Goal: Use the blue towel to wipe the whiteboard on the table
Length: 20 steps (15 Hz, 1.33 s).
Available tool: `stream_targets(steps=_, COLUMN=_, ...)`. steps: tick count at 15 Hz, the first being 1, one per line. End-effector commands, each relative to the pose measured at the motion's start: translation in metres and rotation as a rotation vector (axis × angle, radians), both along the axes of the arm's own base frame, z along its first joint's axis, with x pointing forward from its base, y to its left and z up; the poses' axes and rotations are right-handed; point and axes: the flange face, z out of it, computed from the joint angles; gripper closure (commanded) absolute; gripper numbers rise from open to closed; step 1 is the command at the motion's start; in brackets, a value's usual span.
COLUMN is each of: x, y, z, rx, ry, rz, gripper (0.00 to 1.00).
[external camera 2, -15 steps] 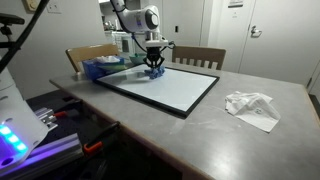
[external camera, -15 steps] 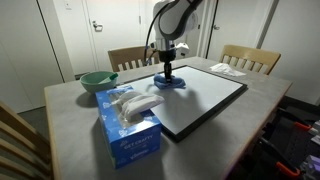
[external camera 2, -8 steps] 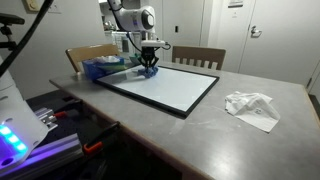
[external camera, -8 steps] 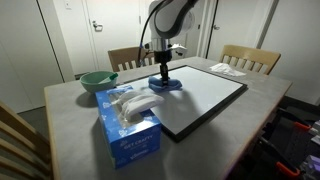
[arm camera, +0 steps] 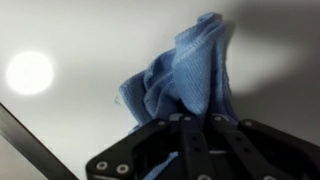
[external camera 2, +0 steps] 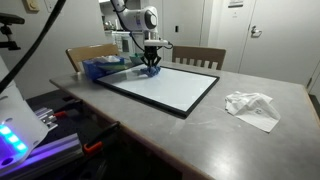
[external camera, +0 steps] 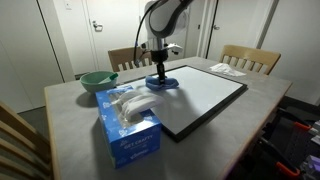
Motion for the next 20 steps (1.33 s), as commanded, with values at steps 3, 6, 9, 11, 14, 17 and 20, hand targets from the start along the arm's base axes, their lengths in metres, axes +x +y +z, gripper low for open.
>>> stream_targets(steps=3, x=0.035, y=0.007, z=-0.033, rx=0.011, ry=0.01, rz=0.047, gripper=0.98)
stream_targets(steps=6, x=0.043, y=0.012, z=-0.033, rx=0.01, ry=0.029, rz=0.064, gripper=0.98)
stream_targets(steps=9, x=0.046, y=-0.017, z=-0.039, rx=-0.041, ry=0.063, rz=0.03, gripper=0.98)
stream_targets(steps=11, x=0.047, y=-0.045, z=-0.038, rx=-0.082, ry=0.055, rz=-0.023, gripper=0.98)
stream_targets(steps=14, x=0.047, y=-0.086, z=-0.035, rx=-0.142, ry=0.021, rz=-0.121, gripper=0.98)
stream_targets(steps=17, x=0.047, y=-0.083, z=-0.037, rx=-0.11, ry=0.041, rz=-0.149, gripper=0.98)
stream_targets(steps=20, x=0.045, y=-0.045, z=-0.036, rx=-0.048, ry=0.053, rz=-0.066, gripper=0.98)
